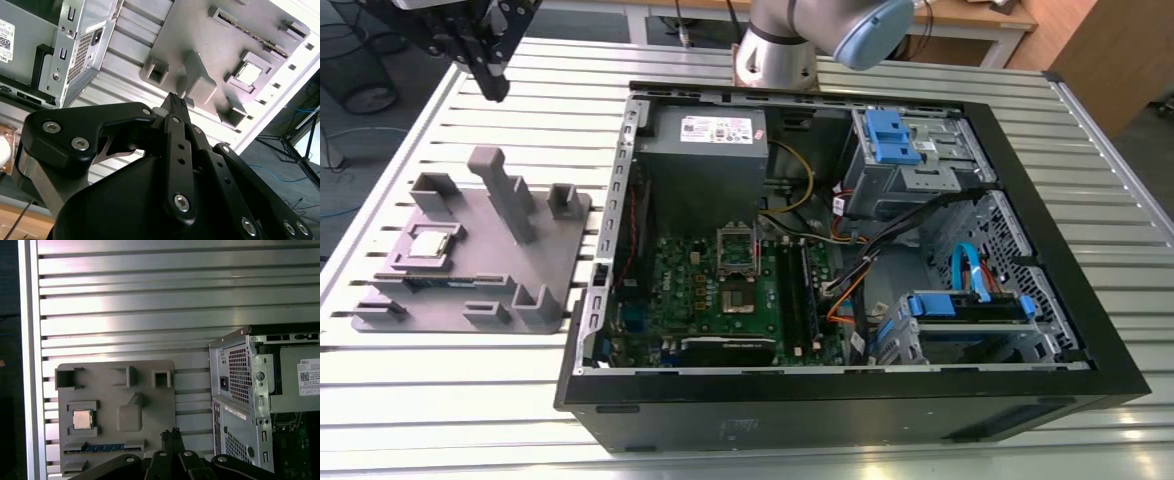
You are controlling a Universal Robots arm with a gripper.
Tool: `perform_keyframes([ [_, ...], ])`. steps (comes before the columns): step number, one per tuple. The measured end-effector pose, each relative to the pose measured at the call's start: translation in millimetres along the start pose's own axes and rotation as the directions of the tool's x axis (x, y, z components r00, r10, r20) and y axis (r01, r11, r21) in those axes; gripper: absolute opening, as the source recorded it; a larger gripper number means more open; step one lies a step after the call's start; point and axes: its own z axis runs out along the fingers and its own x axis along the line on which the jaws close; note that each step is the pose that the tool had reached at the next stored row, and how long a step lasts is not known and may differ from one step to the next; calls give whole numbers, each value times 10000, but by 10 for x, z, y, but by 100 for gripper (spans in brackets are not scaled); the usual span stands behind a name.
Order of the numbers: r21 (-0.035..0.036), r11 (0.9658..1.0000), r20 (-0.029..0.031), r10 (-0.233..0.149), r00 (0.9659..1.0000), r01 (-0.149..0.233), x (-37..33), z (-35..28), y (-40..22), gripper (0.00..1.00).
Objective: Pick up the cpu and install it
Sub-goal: 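Reach for the cpu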
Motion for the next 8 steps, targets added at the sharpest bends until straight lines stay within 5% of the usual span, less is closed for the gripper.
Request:
perform_keyframes([
  [8,0,10000,9,-1,10000,1,79,-3,-6,11],
])
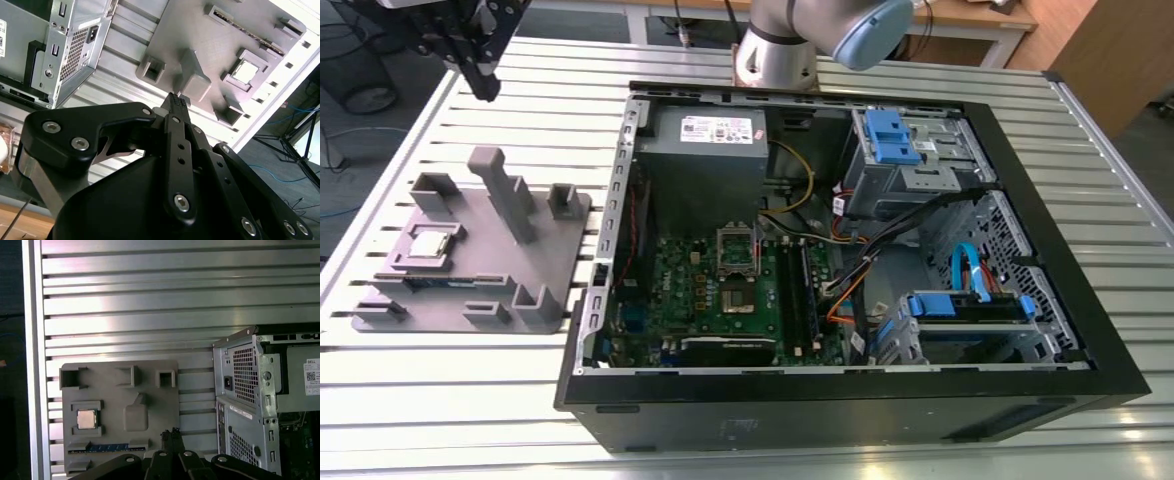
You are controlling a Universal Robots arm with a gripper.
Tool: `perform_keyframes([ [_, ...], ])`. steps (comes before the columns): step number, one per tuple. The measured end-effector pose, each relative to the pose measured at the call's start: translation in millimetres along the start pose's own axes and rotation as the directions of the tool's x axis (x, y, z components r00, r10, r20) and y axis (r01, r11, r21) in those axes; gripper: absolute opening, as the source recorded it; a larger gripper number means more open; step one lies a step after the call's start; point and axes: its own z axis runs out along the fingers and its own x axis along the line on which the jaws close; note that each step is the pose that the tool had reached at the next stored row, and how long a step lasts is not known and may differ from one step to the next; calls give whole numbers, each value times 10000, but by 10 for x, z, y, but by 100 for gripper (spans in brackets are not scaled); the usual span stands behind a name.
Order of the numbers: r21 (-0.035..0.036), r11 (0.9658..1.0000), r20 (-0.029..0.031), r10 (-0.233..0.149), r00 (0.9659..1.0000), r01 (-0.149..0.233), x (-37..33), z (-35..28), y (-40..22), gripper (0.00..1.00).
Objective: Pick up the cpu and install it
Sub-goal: 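Reach for the cpu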
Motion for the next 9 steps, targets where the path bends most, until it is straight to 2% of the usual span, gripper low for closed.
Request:
perform_keyframes([
  [9,-2,10000,11,0,10000,0,107,-3,-8,11],
])
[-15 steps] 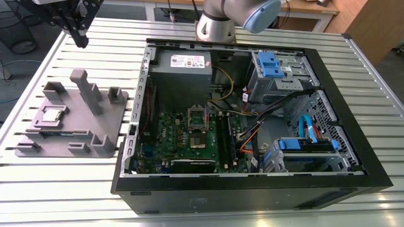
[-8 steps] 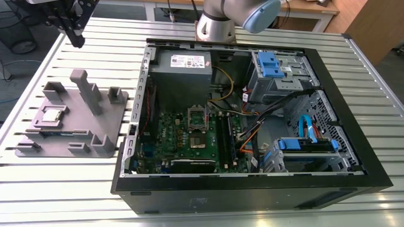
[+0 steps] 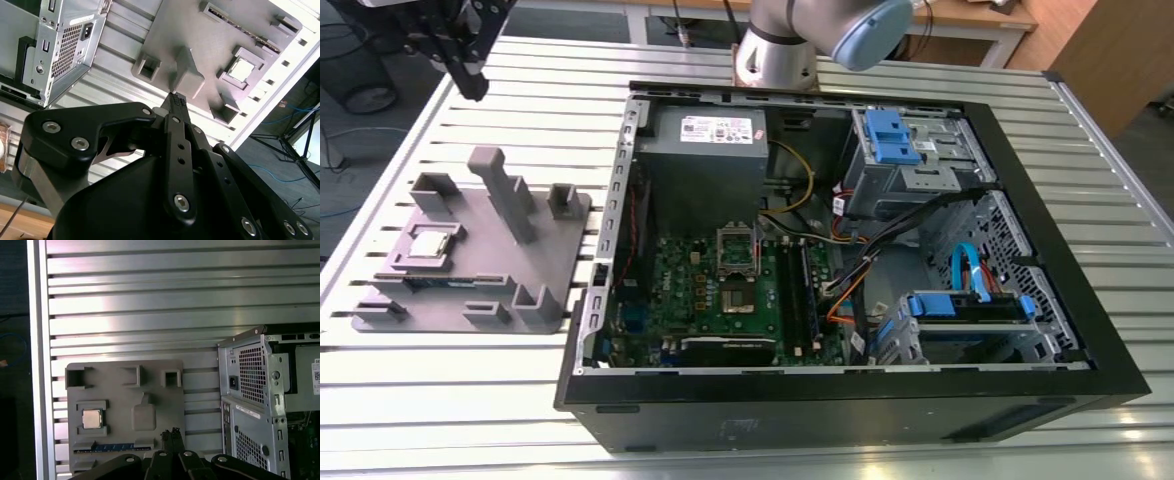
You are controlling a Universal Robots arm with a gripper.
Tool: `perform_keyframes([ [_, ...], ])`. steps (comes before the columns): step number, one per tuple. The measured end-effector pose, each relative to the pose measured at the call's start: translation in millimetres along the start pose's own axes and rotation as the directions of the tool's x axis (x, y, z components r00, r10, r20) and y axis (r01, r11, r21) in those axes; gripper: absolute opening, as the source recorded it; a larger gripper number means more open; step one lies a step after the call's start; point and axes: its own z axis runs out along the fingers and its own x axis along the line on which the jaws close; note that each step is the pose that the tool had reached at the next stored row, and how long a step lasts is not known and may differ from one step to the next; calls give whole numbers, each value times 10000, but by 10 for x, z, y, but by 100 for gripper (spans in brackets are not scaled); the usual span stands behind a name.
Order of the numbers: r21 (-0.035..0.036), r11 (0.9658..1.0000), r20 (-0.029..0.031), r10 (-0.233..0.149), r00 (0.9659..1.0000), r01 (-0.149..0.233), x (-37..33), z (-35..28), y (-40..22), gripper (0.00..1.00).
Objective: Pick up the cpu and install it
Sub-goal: 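Reach for the cpu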
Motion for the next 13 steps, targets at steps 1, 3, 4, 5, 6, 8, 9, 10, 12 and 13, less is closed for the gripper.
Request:
perform_keyframes([
  [1,1,10000,1,0,10000,0,14,-1,-1,11],
  [3,0,10000,4,0,10000,0,44,-1,-3,11],
  [4,0,10000,4,-1,10000,1,60,-2,-5,11],
  [5,0,10000,5,-1,10000,1,76,-3,-6,11],
  [6,1,10000,7,-1,10000,1,94,-3,-7,11],
  [8,0,10000,9,-1,10000,1,131,-4,-10,11],
  [9,0,10000,11,-1,10000,1,149,-4,-11,11],
  [10,0,10000,12,-1,10000,1,168,-4,-13,11],
  [12,0,10000,15,-2,10000,2,205,-5,-16,11],
  [13,-1,10000,17,-2,10000,2,224,-5,-17,11],
])
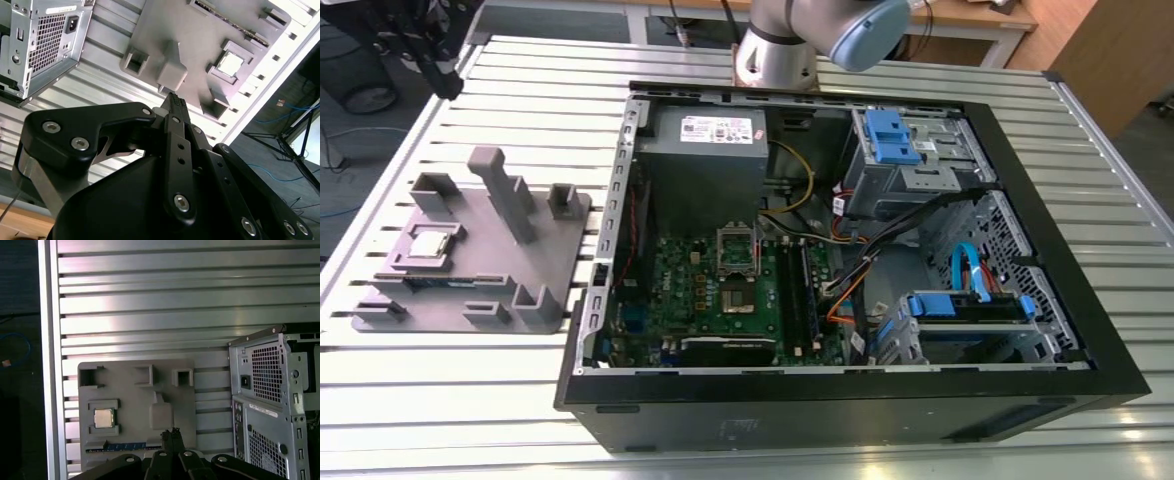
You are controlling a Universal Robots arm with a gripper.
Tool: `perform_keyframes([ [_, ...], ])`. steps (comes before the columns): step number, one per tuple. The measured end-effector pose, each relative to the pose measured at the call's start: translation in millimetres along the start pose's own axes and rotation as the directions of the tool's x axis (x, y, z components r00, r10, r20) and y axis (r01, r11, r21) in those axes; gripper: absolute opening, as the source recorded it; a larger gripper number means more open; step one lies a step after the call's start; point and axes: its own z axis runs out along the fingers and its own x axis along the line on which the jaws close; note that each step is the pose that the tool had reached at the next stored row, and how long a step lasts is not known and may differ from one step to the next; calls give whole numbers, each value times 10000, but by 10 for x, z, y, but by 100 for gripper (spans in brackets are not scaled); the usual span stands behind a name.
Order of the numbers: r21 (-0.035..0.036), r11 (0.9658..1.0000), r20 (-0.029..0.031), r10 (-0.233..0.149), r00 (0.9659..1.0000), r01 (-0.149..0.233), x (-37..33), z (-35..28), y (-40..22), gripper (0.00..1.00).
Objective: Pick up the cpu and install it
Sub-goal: 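Reach for the cpu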
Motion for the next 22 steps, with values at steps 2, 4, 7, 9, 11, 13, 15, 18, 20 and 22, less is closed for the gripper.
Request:
perform_keyframes([
  [2,1,10000,2,0,10000,0,37,-2,-3,11],
  [4,0,10000,5,1,10000,-1,74,-3,-5,11],
  [7,-1,10000,10,1,10000,-1,132,-3,-10,11],
  [9,-1,10000,13,1,10000,-1,170,-5,-13,11],
  [11,-1,10000,17,0,10000,0,210,-6,-16,11],
  [13,-1,10000,20,0,10000,0,252,-8,-19,11],
  [15,-3,10000,27,-1,10000,1,297,-8,-22,11],
  [18,-2,10000,36,-1,10000,1,369,-10,-28,11],
  [20,-2,10000,40,0,10000,0,431,-11,-32,11],
  [22,-3,10000,43,0,10000,1,483,-10,-36,11],
])
